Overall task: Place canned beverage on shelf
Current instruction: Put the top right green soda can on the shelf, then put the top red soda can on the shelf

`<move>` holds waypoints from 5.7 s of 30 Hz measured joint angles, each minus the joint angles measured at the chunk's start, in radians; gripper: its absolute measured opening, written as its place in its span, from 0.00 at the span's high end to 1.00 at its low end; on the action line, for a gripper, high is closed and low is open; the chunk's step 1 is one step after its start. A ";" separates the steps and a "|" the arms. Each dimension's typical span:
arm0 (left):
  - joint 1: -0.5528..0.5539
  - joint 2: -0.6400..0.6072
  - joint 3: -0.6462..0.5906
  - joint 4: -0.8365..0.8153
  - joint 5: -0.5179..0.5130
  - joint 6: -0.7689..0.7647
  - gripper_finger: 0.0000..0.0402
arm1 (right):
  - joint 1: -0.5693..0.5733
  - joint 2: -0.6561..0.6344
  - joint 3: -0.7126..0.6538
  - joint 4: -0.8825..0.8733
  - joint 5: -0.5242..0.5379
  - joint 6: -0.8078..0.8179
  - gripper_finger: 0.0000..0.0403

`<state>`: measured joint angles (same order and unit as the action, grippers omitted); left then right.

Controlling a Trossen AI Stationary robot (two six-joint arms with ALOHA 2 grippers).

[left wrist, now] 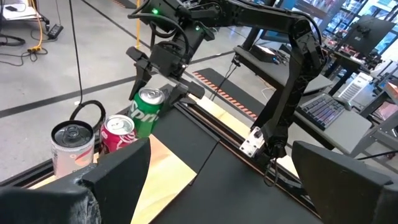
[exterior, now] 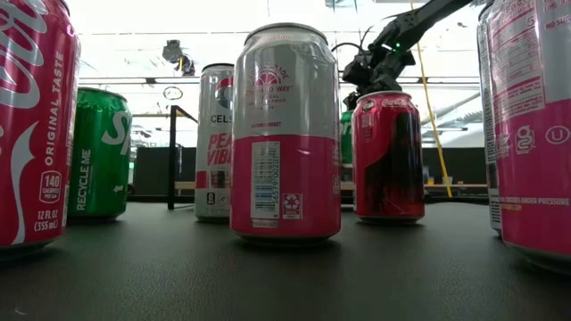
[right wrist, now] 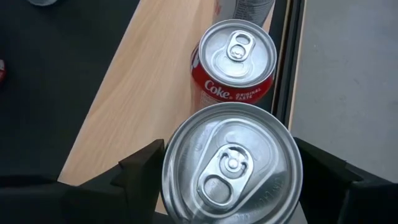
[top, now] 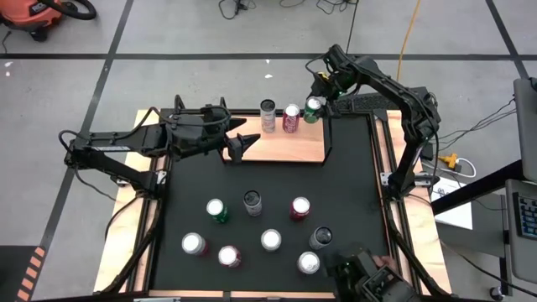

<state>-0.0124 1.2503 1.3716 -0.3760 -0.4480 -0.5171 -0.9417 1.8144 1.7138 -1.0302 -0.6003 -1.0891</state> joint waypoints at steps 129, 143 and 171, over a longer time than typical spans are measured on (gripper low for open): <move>0.039 0.000 0.000 -0.030 0.078 0.034 0.03 | 0.084 0.025 -0.021 -0.054 0.267 -0.028 0.27; 0.039 0.000 0.000 -0.030 0.101 0.033 0.03 | 0.129 0.021 -0.020 -0.058 0.344 -0.128 0.23; 0.039 0.000 0.000 -0.031 0.132 0.031 0.03 | 0.132 -0.036 -0.022 -0.019 0.362 0.281 0.11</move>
<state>0.0265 1.2507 1.3716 -0.4066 -0.3164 -0.4864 -0.8101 1.7786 1.6920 -1.0488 -0.2382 -0.8083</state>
